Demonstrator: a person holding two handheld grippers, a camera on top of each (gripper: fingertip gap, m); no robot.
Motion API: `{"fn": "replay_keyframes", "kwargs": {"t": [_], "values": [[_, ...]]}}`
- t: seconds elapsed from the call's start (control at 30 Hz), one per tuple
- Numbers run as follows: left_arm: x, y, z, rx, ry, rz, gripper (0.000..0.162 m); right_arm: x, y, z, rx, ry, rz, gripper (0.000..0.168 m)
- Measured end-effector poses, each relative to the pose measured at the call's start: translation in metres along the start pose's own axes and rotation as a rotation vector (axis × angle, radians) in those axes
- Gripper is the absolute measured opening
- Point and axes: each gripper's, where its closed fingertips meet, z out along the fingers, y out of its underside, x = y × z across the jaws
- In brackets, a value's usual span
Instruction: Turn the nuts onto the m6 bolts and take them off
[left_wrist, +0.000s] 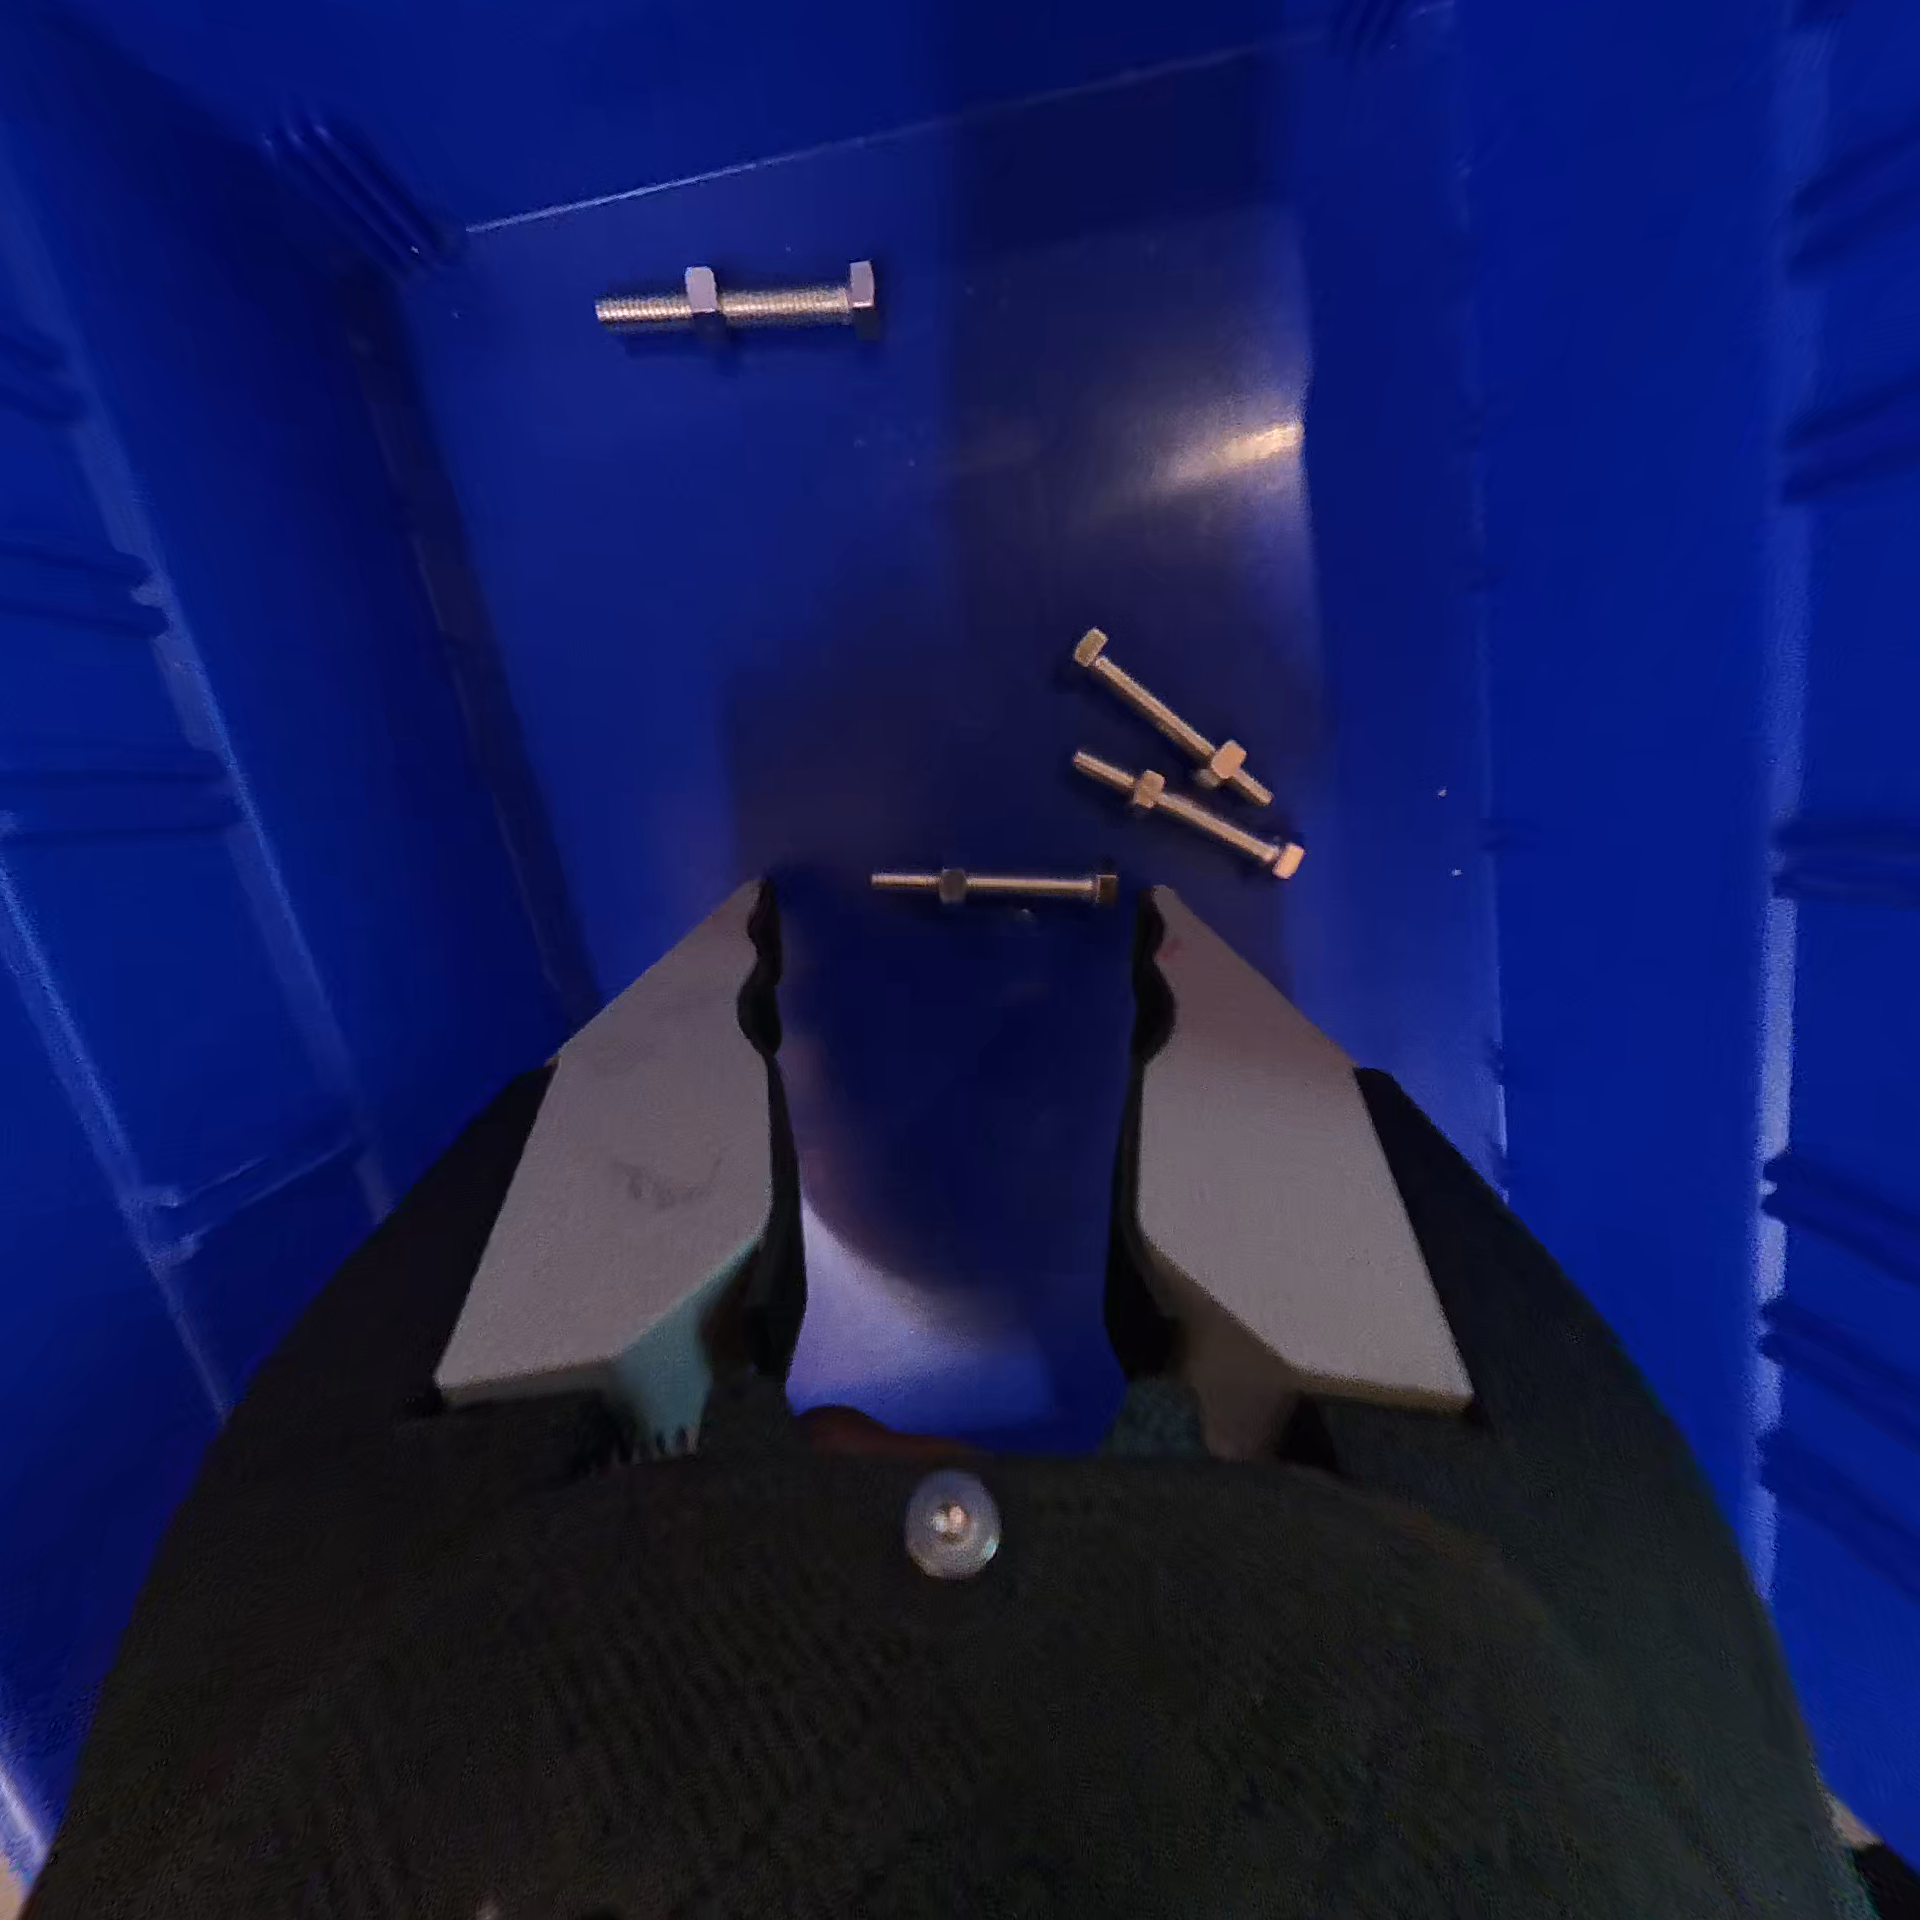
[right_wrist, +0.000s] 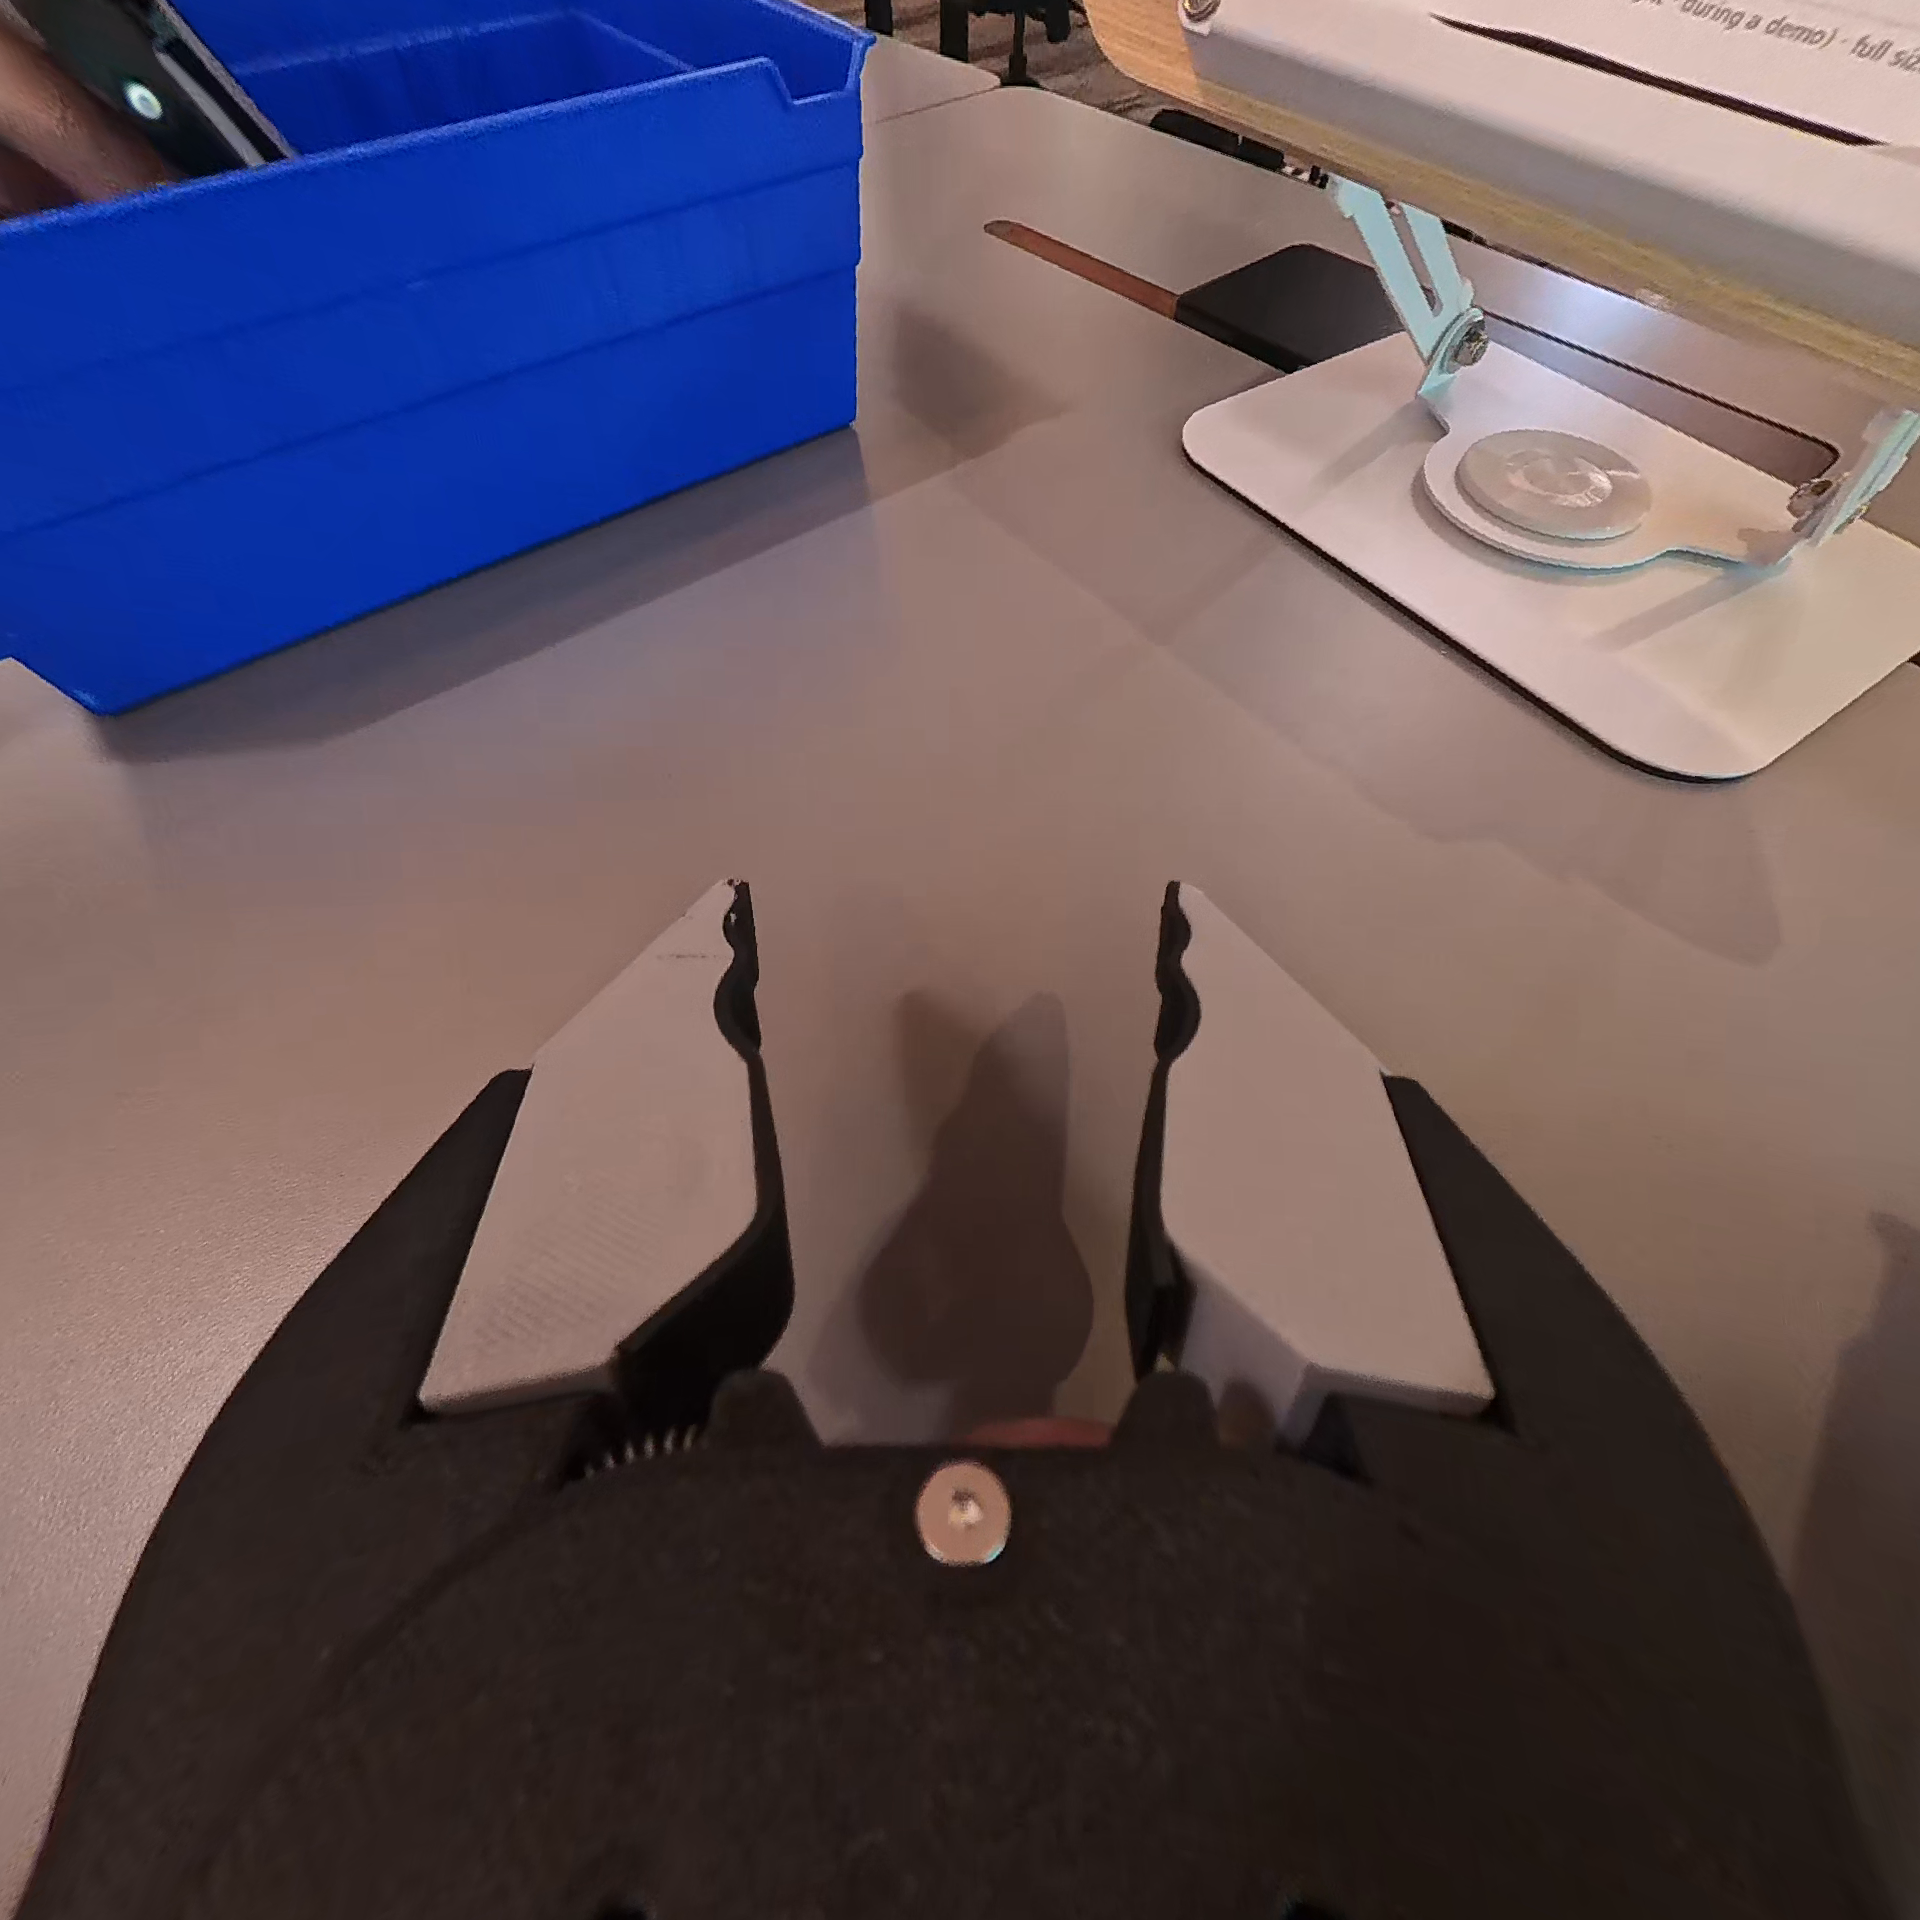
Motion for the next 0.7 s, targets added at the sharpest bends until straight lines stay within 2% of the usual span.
{"fn": "replay_keyframes", "kwargs": {"t": [0.07, 0.47, 0.6, 0.7], "values": [[0.003, -0.001, 0.001, -0.011, -0.007, -0.002, 0.068, 0.000, 0.001, 0.001, -0.007, -0.004, 0.000, 0.075], [0.013, -0.004, 0.000, -0.001, -0.021, -0.023, 0.045, -0.001, 0.003, 0.000, -0.021, -0.007, 0.007, 0.072], [0.010, -0.003, 0.000, 0.008, -0.028, -0.026, 0.045, -0.002, 0.004, 0.000, -0.024, -0.009, 0.005, 0.071], [0.001, -0.004, -0.007, 0.016, -0.093, 0.032, 0.045, -0.003, 0.005, 0.000, -0.026, -0.011, 0.005, 0.071]]}}
